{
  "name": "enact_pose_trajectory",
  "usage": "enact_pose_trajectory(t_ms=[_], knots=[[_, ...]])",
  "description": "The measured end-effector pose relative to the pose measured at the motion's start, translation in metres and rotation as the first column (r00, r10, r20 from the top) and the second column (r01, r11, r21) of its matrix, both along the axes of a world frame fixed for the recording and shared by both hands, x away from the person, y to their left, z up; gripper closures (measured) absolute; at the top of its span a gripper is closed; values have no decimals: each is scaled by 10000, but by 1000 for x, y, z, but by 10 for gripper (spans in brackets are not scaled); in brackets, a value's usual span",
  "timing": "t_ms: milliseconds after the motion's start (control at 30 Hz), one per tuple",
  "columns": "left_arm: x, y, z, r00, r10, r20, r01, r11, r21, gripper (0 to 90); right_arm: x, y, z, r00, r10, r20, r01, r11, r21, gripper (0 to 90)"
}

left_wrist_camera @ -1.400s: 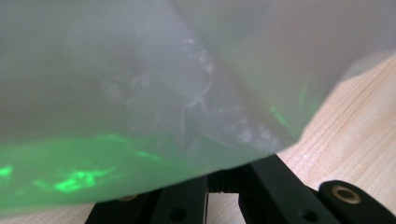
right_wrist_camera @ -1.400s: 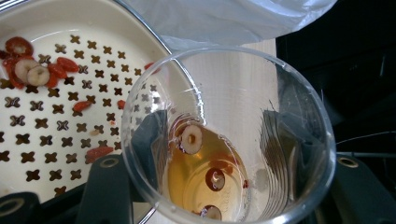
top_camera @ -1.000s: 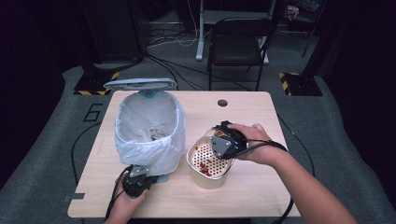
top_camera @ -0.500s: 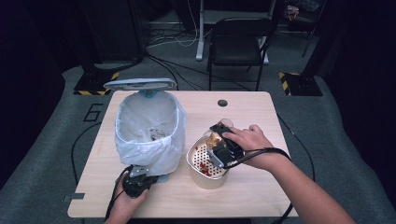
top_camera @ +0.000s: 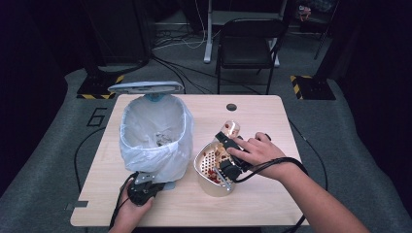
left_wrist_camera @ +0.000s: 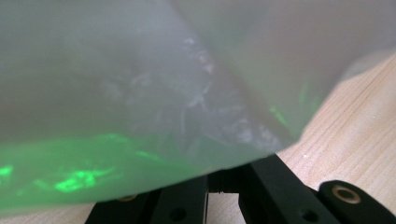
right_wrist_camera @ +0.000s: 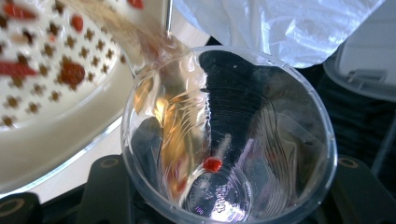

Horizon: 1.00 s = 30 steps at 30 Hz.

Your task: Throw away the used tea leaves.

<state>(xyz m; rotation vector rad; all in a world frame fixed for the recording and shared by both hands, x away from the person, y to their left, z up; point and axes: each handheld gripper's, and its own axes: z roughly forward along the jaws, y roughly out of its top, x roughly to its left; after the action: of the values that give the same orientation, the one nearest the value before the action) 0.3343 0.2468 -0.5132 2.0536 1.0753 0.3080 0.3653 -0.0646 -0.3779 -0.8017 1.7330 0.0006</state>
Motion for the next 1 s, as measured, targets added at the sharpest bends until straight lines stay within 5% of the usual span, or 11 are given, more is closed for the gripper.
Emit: enact_pose_trajectory(t_ms=[167, 233, 300, 333, 367, 400, 533, 733, 800, 900, 1000], knots=[[0, 0, 0, 10000, 3, 1, -3, 10000, -21, 900, -4, 0, -9, 9967, 484, 658, -468, 9986, -259, 417], [0, 0, 0, 10000, 3, 0, -3, 10000, -12, 900, -6, 2, -10, 9895, 865, 1161, -797, 9949, -621, 416], [0, 0, 0, 10000, 6, -2, -6, 10000, -14, 900, -6, 2, -11, 9841, 1024, 1451, -793, 9845, -1567, 416], [0, 0, 0, 10000, 4, 1, -4, 10000, -11, 900, -6, 0, -15, 9843, 998, 1457, -795, 9871, -1386, 415], [0, 0, 0, 10000, 5, 0, -5, 10000, -17, 900, -7, -2, -23, 9876, 896, 1287, -834, 9951, -528, 415], [0, 0, 0, 10000, 8, 0, -8, 10000, -18, 900, -7, -2, -26, 9861, 960, 1353, -938, 9953, -220, 415], [0, 0, 0, 10000, 5, -2, -5, 10000, -29, 900, -8, -2, -25, 9764, 1258, 1754, -1050, 9868, -1232, 415], [0, 0, 0, 10000, 11, -3, -11, 10000, -25, 900, -9, -3, -26, 9748, 1238, 1858, -1047, 9885, -1095, 415], [0, 0, 0, 10000, -1, -1, 1, 10000, -21, 900, -10, -5, -30, 9807, 853, 1758, -828, 9963, -214, 415], [0, 0, 0, 10000, 10, -2, -10, 10000, -24, 900, -8, -4, -25, 9733, 1240, 1931, -1038, 9884, -1112, 415], [0, 0, 0, 10000, 30, -5, -30, 10000, -31, 900, -8, -4, -24, 9738, 1226, 1914, -1035, 9889, -1070, 415]])
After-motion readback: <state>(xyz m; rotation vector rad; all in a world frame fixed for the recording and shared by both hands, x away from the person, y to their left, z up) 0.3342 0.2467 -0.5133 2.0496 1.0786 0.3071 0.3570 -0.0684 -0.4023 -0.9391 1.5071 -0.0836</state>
